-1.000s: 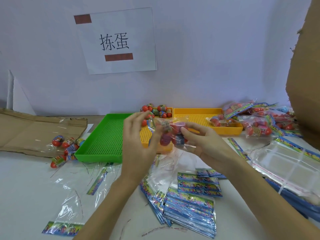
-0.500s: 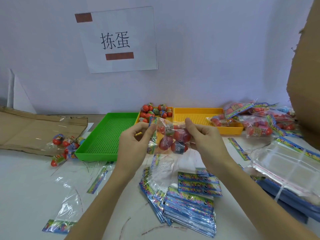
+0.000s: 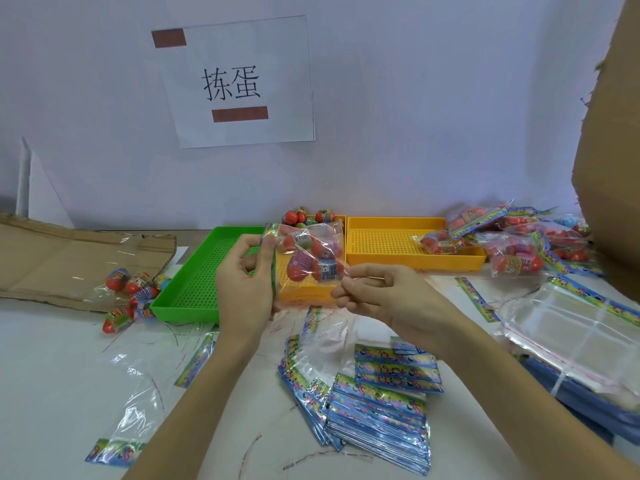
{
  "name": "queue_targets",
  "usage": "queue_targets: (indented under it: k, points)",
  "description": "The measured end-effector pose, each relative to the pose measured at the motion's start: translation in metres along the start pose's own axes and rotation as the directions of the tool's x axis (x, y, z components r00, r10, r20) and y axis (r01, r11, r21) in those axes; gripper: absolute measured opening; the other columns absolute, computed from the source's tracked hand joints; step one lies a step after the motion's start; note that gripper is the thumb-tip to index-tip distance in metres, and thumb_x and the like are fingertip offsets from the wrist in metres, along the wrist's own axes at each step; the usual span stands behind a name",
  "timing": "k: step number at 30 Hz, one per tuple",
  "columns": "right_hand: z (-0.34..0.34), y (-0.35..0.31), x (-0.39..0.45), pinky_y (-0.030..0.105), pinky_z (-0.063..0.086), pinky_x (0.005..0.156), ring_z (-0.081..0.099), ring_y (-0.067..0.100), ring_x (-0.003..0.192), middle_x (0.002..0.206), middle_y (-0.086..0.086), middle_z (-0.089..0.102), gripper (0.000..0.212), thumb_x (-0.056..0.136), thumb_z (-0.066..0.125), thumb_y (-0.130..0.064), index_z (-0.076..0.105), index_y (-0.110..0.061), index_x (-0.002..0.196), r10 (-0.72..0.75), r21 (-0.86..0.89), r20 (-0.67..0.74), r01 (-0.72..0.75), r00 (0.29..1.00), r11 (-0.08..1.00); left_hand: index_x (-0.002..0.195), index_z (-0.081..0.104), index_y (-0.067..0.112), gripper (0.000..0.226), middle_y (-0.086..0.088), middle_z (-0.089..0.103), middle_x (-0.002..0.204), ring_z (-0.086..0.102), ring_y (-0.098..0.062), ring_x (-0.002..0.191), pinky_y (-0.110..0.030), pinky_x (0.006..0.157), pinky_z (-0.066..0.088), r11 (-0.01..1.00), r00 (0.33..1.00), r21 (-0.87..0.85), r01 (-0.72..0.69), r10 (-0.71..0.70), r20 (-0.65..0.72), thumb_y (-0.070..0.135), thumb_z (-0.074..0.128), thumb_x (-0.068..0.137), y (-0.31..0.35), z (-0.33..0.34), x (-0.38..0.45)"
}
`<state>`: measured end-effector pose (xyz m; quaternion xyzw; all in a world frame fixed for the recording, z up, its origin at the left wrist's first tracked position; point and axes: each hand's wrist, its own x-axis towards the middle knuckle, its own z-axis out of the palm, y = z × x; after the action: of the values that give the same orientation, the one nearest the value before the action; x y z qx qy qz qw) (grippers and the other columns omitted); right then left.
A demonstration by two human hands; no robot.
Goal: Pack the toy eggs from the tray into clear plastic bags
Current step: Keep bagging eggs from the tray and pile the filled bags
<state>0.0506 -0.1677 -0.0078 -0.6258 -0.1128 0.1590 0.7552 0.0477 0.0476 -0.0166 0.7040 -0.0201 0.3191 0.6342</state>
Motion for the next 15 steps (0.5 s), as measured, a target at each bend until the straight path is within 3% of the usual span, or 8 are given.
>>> queue_targets:
  k: [6, 10, 15]
  points:
    - [-0.0052, -0.0068, -0.0019, 0.026, 0.059, 0.077, 0.077, 0.029, 0.092, 0.104, 0.02, 0.078, 0.017, 0.104, 0.057, -0.008, 0.065, -0.001, 0.118, -0.042, -0.12, 0.078, 0.051, 0.996, 0.992, 0.086, 0.066, 0.031, 0.023, 0.002, 0.043, 0.048, 0.034, -0.016, 0.035, -0.021, 0.036, 0.028, 0.998, 0.999, -0.033, 0.046, -0.045, 0.019, 0.037, 0.059, 0.107, -0.0001, -0.0026, 0.003]
    - [-0.0012, -0.0048, -0.0014, 0.027, 0.06, 0.077, 0.077, 0.029, 0.093, 0.105, 0.018, 0.078, 0.038, 0.102, 0.062, -0.036, 0.066, -0.002, 0.118, 0.015, -0.102, 0.099, -0.005, 0.995, 0.995, 0.089, 0.067, 0.028, 0.022, -0.003, 0.044, 0.048, 0.035, -0.017, 0.037, -0.023, 0.036, 0.032, 0.997, 0.996, -0.06, 0.048, -0.043, 0.081, 0.037, 0.059, 0.107, 0.002, -0.0036, 0.003]
    - [-0.007, -0.0031, 0.0004, 0.02, 0.057, 0.072, 0.072, 0.014, 0.079, 0.097, 0.016, 0.078, 0.017, 0.088, 0.077, -0.025, 0.077, -0.009, 0.094, 0.037, -0.069, 0.059, -0.033, 0.998, 0.997, 0.088, 0.072, 0.026, 0.021, -0.003, 0.045, 0.049, 0.036, -0.016, 0.037, -0.021, 0.036, 0.034, 0.992, 0.992, -0.076, 0.102, -0.096, 0.081, 0.041, 0.066, 0.101, 0.001, -0.0019, 0.0015]
